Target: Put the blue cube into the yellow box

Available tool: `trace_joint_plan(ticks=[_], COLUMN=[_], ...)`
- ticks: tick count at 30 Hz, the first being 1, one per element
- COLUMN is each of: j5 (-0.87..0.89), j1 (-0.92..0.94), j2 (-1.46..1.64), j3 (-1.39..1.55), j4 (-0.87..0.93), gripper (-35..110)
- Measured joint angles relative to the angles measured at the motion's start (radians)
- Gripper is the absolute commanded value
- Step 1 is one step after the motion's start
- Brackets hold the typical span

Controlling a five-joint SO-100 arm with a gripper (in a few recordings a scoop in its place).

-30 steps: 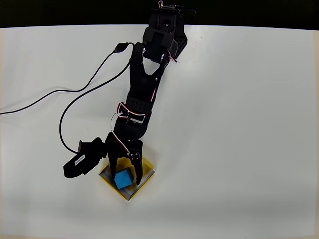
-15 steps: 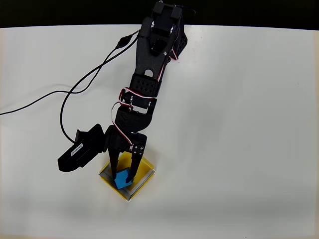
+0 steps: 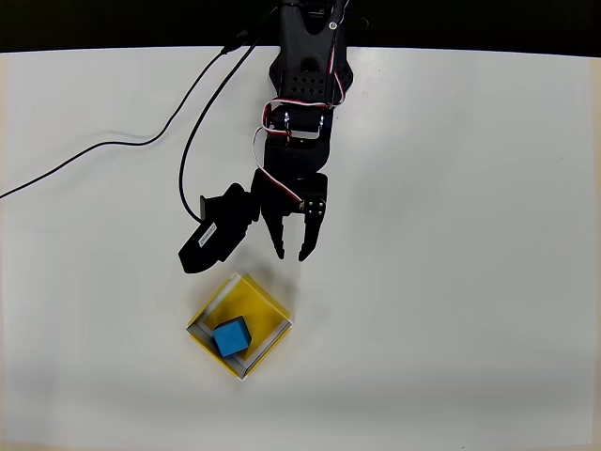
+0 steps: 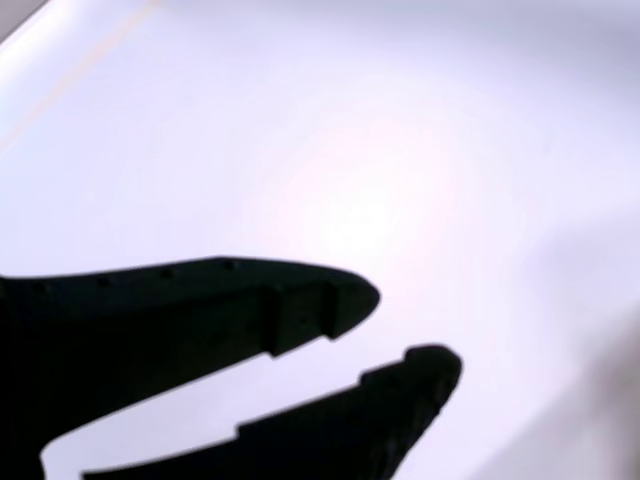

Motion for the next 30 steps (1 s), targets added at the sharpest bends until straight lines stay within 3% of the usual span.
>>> trace_joint_plan(ticks=[18, 30], j5=[-0.031, -0.052], j1=[0.041, 0.031], j2=[0.572, 0.572], j3=[0.364, 0.4], j4=[0.69, 0.713], gripper=[11, 11])
